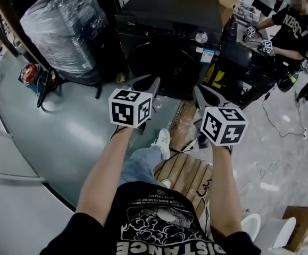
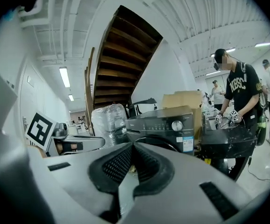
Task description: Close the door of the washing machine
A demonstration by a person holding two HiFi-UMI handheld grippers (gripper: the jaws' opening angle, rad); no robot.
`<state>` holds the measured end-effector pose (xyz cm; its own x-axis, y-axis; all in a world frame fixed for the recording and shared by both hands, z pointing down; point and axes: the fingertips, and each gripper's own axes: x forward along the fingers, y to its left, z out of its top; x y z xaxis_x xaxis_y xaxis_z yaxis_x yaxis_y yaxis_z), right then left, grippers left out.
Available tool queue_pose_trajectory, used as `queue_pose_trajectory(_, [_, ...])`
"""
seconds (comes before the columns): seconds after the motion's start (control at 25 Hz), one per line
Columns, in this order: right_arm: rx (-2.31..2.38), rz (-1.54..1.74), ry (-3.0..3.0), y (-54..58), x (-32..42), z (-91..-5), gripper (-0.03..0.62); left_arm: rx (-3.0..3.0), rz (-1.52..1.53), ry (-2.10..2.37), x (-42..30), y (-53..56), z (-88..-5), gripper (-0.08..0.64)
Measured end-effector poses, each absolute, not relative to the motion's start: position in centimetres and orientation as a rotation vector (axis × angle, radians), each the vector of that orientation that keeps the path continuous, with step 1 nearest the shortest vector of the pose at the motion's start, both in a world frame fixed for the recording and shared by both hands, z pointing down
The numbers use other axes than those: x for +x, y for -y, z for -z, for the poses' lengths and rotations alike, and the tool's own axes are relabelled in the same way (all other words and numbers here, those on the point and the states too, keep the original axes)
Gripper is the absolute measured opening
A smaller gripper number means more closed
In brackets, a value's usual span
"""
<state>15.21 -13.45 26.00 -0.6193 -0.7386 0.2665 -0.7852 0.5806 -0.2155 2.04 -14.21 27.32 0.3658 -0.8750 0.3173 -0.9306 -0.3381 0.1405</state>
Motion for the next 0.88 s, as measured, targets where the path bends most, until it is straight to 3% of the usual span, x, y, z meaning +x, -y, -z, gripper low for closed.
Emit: queue_pose_trajectory(0.88, [1.261, -0.307, 2.687, 11.1, 14.4, -24.4, 0.02, 2.412, -0.391, 1.68, 0.4, 9.4, -25.3, 0.029])
